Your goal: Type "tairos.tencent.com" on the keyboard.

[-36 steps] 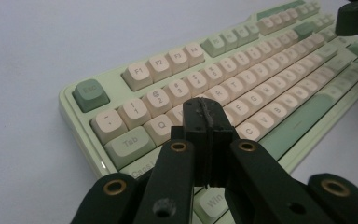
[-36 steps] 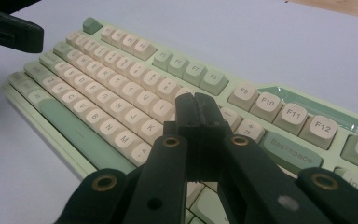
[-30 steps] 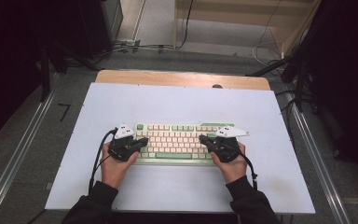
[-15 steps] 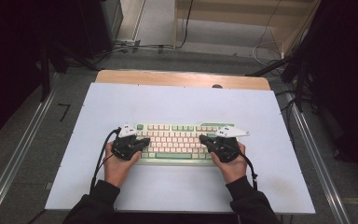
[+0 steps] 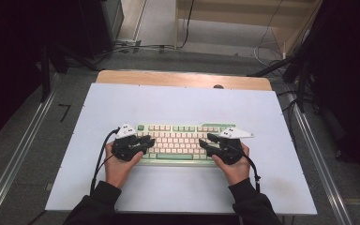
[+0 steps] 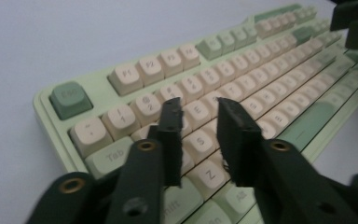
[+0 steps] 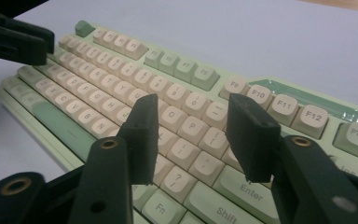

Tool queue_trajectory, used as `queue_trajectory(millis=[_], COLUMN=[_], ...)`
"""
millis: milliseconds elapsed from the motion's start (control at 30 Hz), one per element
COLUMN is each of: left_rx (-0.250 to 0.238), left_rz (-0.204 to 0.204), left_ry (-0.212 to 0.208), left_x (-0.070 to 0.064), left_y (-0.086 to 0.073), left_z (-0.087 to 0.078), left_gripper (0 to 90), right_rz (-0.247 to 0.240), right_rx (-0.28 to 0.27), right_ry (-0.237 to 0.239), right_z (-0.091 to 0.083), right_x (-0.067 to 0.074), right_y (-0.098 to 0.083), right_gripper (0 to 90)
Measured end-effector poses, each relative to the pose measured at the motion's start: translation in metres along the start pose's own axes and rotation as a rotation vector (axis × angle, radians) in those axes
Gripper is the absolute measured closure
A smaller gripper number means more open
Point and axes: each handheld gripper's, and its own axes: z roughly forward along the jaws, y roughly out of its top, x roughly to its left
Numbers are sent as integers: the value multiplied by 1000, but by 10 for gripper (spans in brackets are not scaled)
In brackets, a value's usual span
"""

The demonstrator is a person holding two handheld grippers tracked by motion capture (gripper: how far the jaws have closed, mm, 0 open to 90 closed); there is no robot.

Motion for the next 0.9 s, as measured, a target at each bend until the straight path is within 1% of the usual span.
queue_trajectory(millis=[33,67,100,133,167,233,267,367,433,500,533,567,700,900], left_rx=[0,-23,-52,-52,-64,-76,-78,-80,-76,-73,-73,-74,-69,-67], left_rz=[0,0,5,5,8,1,-2,1,0,5,5,4,6,-5], left_ry=[0,-6,1,1,7,14,17,29,21,25,24,25,33,31], left_x=[0,-1,-2,-2,-1,-1,-1,-2,-2,-3,-3,-4,-4,-4], left_y=[0,1,2,2,3,3,3,3,2,2,1,1,0,-3], left_z=[0,-2,-5,-5,-6,-7,-7,-7,-7,-6,-6,-7,-8,-12], left_gripper=[648,634,594,577,566,510,510,461,419,404,403,393,392,392], right_rz=[-2,1,1,1,3,2,2,-6,-5,-16,-18,-21,-29,-42], right_rx=[-1,3,5,5,9,7,7,8,14,16,14,15,19,19], right_ry=[-2,0,-1,-1,-8,-5,-5,-2,3,3,4,6,14,21], right_z=[0,-1,-1,-1,-2,-2,-2,-3,-3,-2,-2,-1,2,7], right_x=[0,-1,-1,-1,-2,-2,-2,-2,-1,-1,-1,0,2,5], right_y=[-1,-1,-2,-2,-3,-3,-3,-3,-3,-3,-3,-2,0,4], right_gripper=[498,496,491,491,492,548,548,661,730,829,862,875,877,876])
